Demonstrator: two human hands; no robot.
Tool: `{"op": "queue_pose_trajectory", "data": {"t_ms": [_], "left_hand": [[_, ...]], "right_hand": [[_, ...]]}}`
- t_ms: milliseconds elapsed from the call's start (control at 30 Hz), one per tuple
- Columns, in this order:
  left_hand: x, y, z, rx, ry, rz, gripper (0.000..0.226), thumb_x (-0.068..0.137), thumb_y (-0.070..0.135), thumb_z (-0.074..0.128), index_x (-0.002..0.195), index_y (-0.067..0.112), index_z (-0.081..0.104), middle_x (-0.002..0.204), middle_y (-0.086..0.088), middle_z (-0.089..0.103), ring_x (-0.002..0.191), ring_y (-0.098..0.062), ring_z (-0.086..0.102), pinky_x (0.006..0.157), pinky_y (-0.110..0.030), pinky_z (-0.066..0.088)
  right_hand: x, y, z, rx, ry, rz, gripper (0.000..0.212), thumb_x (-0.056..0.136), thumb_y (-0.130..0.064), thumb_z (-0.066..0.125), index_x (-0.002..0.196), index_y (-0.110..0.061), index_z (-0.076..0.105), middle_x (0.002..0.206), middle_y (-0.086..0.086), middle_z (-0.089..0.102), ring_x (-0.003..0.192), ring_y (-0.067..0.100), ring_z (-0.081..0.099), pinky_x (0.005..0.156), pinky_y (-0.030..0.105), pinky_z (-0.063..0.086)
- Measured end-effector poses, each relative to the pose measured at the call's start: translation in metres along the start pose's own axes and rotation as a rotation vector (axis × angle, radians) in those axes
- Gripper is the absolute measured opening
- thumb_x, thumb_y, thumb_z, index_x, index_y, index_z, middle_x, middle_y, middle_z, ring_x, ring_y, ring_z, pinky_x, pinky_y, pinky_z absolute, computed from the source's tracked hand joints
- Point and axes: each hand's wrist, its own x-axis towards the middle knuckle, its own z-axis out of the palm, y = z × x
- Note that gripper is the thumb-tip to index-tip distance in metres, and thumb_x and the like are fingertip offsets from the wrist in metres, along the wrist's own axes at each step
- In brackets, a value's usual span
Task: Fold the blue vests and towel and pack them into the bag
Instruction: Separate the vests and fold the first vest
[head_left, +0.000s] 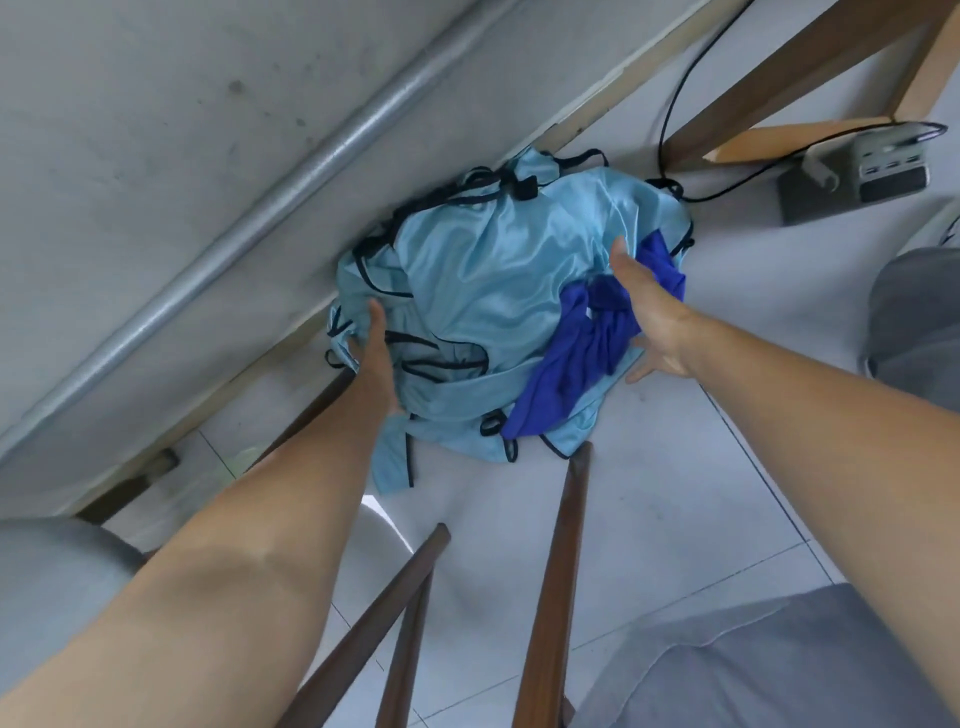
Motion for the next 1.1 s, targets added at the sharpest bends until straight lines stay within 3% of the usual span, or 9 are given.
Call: {"op": "queue_pose_trajectory", "data": {"t_ms": [133, 233, 400, 533, 667, 833, 933, 1000, 1100], "left_hand": [[0.116, -0.021, -0.013, -0.059, -0.037, -0.053, 0.141, 0.026, 0.105, 0.063, 0.152, 0.050, 0.033, 0.155, 0.000, 0.047, 0.132, -0.037, 0.053, 0.097, -0.070, 0.045], [0.161, -0.041, -0.020, -0.023, -0.048, -0.066, 0.128, 0.028, 0.102, 0.069, 0.143, 0.048, 0.050, 0.141, -0.001, 0.062, 0.123, -0.038, 0.063, 0.092, -0.064, 0.052], [0.168, -0.044, -0.008, -0.097, -0.044, -0.084, 0.126, 0.033, 0.096, 0.075, 0.146, 0.048, 0.046, 0.138, -0.004, 0.064, 0.115, -0.038, 0.067, 0.092, -0.061, 0.053], [0.155, -0.041, 0.003, -0.097, -0.004, -0.091, 0.119, 0.032, 0.093, 0.078, 0.139, 0.045, 0.056, 0.134, -0.009, 0.066, 0.111, -0.042, 0.068, 0.083, -0.057, 0.058], [0.062, -0.013, 0.021, -0.066, -0.147, -0.028, 0.088, 0.071, 0.088, 0.058, 0.130, 0.023, 0.065, 0.113, -0.021, 0.074, 0.086, -0.041, 0.075, 0.061, -0.043, 0.063], [0.044, -0.014, 0.026, -0.088, -0.281, 0.046, 0.095, 0.077, 0.087, 0.051, 0.145, 0.021, 0.054, 0.126, -0.017, 0.070, 0.102, -0.042, 0.071, 0.089, -0.064, 0.054], [0.036, -0.012, 0.047, -0.148, -0.354, 0.015, 0.077, 0.090, 0.076, 0.048, 0.140, 0.018, 0.060, 0.132, -0.014, 0.068, 0.121, -0.037, 0.065, 0.110, -0.057, 0.045], [0.025, -0.009, 0.071, -0.142, -0.417, 0.005, 0.075, 0.088, 0.073, 0.053, 0.138, 0.018, 0.063, 0.133, -0.012, 0.068, 0.123, -0.035, 0.064, 0.113, -0.053, 0.043], [0.011, -0.003, 0.115, -0.101, -0.485, -0.009, 0.079, 0.082, 0.075, 0.063, 0.137, 0.019, 0.065, 0.135, -0.011, 0.066, 0.126, -0.034, 0.062, 0.114, -0.053, 0.042]], "right_hand": [[0.021, 0.004, -0.003, -0.045, -0.004, 0.004, 0.122, 0.052, -0.105, 0.033, 0.158, -0.049, 0.009, 0.170, -0.009, 0.006, 0.154, 0.032, 0.017, 0.115, 0.071, 0.024], [0.035, 0.002, -0.003, -0.055, 0.003, 0.006, 0.103, 0.069, -0.099, 0.036, 0.157, -0.051, 0.012, 0.169, -0.010, 0.009, 0.153, 0.031, 0.017, 0.114, 0.070, 0.027], [0.061, 0.004, -0.005, -0.049, 0.006, -0.003, 0.089, 0.082, -0.088, 0.036, 0.158, -0.050, 0.010, 0.169, -0.009, 0.010, 0.153, 0.032, 0.017, 0.112, 0.066, 0.031], [0.071, 0.004, -0.007, -0.093, 0.022, 0.006, 0.117, 0.054, -0.102, 0.040, 0.156, -0.054, 0.010, 0.169, -0.009, 0.013, 0.153, 0.032, 0.018, 0.116, 0.064, 0.027], [0.087, 0.000, -0.010, -0.080, 0.029, 0.009, 0.088, 0.074, -0.094, 0.041, 0.150, -0.064, 0.010, 0.167, -0.011, 0.017, 0.150, 0.037, 0.025, 0.101, 0.071, 0.041], [0.100, -0.005, 0.000, -0.079, -0.009, 0.022, 0.103, 0.063, -0.103, 0.036, 0.153, -0.060, 0.008, 0.168, -0.012, 0.013, 0.152, 0.032, 0.022, 0.105, 0.071, 0.036], [0.114, -0.002, 0.001, 0.089, -0.041, 0.054, 0.125, 0.039, -0.110, 0.044, 0.151, -0.058, 0.025, 0.162, -0.012, 0.032, 0.146, 0.026, 0.036, 0.113, 0.065, 0.031], [0.114, -0.005, 0.002, 0.197, -0.100, 0.059, 0.112, 0.047, -0.106, 0.049, 0.143, -0.049, 0.049, 0.147, -0.007, 0.056, 0.132, 0.022, 0.055, 0.114, 0.051, 0.038], [0.106, -0.010, -0.002, 0.309, -0.085, 0.048, 0.068, 0.087, -0.082, 0.044, 0.121, -0.029, 0.071, 0.114, 0.000, 0.076, 0.105, 0.021, 0.072, 0.095, 0.038, 0.053]]}}
